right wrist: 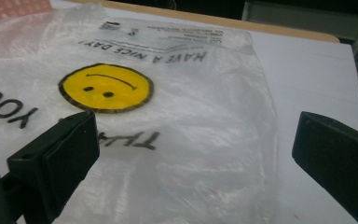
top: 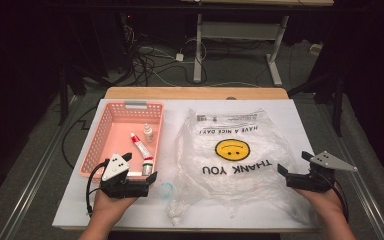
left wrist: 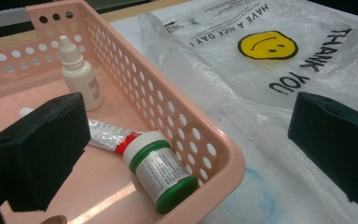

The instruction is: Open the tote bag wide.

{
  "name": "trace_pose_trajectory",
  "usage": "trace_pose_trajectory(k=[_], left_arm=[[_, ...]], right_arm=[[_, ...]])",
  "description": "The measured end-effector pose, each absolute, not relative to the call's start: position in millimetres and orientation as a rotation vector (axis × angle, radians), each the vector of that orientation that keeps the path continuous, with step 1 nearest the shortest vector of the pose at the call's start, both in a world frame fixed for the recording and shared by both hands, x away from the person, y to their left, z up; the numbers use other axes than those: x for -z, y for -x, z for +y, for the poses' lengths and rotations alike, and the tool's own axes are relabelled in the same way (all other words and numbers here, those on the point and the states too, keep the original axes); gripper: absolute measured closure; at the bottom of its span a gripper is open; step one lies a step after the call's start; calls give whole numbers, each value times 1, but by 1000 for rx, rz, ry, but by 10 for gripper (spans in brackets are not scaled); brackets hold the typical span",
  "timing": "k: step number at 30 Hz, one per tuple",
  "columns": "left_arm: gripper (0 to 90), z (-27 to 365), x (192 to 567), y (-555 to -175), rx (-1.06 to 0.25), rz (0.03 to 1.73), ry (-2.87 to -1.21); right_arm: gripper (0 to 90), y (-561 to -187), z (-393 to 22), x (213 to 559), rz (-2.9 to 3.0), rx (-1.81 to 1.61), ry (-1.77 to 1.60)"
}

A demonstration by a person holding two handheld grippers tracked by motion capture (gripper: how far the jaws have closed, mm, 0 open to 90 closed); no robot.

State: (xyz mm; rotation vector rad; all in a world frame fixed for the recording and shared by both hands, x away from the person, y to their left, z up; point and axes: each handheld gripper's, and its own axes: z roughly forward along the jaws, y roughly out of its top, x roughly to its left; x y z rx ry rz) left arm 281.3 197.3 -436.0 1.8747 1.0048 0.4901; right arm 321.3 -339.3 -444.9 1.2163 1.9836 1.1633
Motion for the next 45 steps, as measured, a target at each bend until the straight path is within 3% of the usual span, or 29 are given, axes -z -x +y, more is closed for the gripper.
trace_pose_trajectory(k=[10,15,20,24,28,33,37,41,42,45], left_arm=[[0,198,437,-282,-487,1009,-1875],[0,199,436,-281,-483,1012,-1868],[0,201,435,-282,-410,1021,-1831],[0,201,434,-282,-442,1028,-1836],[0,201,433,-283,-482,1026,-1866],[0,199,434,-284,-433,1033,-1888],[0,201,434,-285,-367,1050,-1869],[0,201,435,-283,-389,1070,-1867],[0,200,435,-282,-402,1077,-1872],[0,199,435,-281,-397,1074,-1860]], right_arm=[[108,-329,-369,457,1975,-1080,-1348],[237,-333,-381,466,1985,-1049,-1455],[273,-335,-383,470,2001,-1024,-1482],[306,-336,-381,475,2020,-1011,-1513],[412,-338,-381,476,2047,-1020,-1520],[617,-338,-377,477,2096,-989,-1519],[684,-338,-374,477,2087,-942,-1507],[782,-337,-372,477,2088,-926,-1497],[858,-337,-371,477,2108,-927,-1472],[896,-335,-369,477,2130,-925,-1435]])
